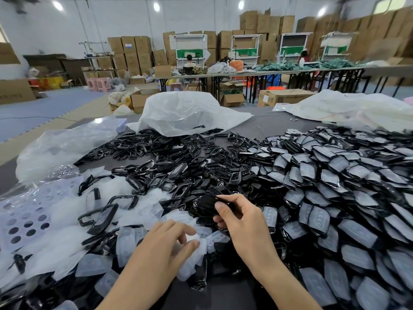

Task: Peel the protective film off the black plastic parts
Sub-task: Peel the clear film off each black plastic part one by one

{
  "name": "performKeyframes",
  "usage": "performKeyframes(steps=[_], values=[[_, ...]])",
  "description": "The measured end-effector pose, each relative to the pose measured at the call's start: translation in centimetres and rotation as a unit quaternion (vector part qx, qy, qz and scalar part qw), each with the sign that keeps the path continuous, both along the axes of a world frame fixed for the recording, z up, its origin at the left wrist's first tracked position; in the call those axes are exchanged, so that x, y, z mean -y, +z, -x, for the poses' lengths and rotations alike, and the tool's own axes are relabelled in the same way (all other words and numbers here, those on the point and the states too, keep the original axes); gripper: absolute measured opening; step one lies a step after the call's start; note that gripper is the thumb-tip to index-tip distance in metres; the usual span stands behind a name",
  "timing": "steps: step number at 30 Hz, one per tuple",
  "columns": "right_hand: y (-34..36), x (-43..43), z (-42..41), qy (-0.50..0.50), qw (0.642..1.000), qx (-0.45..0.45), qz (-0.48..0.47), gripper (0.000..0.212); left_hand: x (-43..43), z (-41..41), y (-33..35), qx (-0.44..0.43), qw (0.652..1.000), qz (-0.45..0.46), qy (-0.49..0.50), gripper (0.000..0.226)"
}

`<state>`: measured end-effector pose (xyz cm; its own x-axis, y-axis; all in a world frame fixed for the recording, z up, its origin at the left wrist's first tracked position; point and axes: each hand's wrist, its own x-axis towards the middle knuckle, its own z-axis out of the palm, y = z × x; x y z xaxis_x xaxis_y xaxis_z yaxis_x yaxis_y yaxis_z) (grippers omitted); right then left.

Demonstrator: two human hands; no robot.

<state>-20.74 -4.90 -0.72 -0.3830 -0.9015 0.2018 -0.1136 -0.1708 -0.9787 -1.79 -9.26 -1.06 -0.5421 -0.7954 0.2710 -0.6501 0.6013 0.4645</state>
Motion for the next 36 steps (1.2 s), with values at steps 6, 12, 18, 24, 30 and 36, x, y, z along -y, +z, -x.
performKeyframes(steps=[6,12,18,24,30,36], values=[[0.1,0.2,-0.1,0.008,1.000,0.012,0.007,0.022,0.4,-1.6,0.4,0.004,0.990,-0.113,-0.079,0.033],[0.1,0.1,-0.3,0.028,0.999,0.032,0.004,0.021,0.4,-0.9,0.4,-0.053,0.996,-0.071,-0.025,0.012],[0.0,0.2,-1.0,0.130,0.988,0.084,-0.016,0.016,-0.5,0.4,0.3,-0.112,0.994,0.013,0.013,0.018],[-0.3,0.2,-1.3,0.151,0.984,0.087,-0.037,0.015,-0.6,1.0,0.7,-0.211,0.975,-0.035,0.063,0.040],[-0.5,0.3,-1.4,0.158,0.983,0.088,-0.035,0.012,-1.0,1.2,1.3,-0.341,0.918,-0.182,0.092,0.035],[-0.8,0.6,-1.1,0.146,0.977,0.156,-0.023,0.016,-1.1,1.5,1.6,-0.377,0.899,-0.216,0.064,0.034]])
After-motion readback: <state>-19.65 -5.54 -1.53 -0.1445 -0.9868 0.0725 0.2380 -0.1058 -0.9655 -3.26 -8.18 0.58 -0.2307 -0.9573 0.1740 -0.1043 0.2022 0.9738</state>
